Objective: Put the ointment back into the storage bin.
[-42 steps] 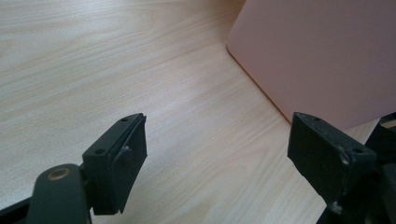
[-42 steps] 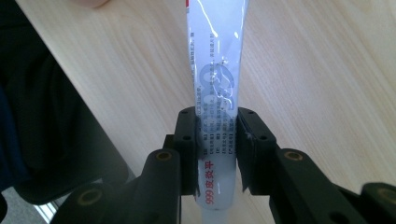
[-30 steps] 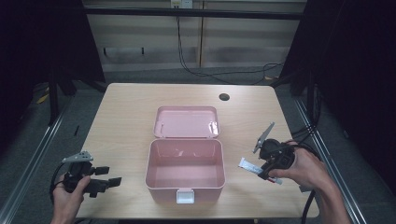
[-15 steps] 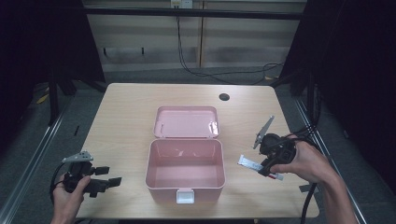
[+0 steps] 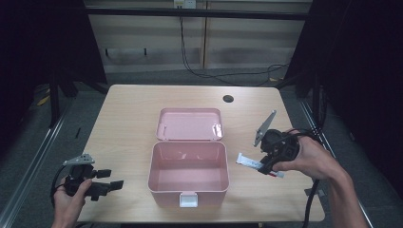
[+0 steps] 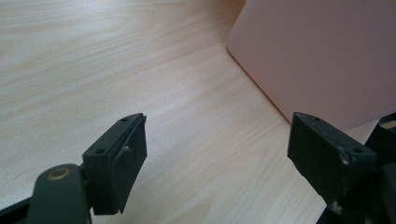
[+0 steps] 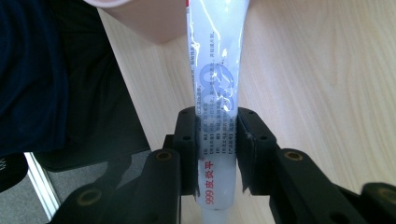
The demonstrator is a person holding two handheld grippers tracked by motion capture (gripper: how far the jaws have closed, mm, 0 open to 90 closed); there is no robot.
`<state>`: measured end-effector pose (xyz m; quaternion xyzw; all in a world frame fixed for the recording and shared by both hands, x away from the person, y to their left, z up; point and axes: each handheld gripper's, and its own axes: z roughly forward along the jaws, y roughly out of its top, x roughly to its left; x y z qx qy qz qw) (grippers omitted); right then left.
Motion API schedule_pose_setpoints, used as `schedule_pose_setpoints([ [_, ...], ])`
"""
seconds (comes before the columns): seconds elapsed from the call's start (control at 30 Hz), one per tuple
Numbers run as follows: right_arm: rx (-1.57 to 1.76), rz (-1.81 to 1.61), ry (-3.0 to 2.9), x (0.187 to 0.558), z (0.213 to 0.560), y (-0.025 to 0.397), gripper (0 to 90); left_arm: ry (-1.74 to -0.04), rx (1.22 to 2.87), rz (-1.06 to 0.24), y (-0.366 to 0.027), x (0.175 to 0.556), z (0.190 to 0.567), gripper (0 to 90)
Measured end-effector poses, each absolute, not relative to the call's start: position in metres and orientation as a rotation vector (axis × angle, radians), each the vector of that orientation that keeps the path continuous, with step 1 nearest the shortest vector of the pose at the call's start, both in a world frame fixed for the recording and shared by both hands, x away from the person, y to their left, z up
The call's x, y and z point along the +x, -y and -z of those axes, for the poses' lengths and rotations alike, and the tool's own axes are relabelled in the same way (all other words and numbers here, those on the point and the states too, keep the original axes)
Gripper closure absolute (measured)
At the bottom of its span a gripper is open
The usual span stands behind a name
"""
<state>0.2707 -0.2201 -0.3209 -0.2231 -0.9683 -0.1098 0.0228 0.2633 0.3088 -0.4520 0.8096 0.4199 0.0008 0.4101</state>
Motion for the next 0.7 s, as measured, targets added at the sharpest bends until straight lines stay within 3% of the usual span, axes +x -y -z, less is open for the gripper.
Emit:
schedule_pose_setpoints([
  [0.7,-0.581,0.402,3.018,0.284,0.299,0.179,71.5,-1.054,2.037,-0.003,-0.309,0.263,0.452,20.0],
])
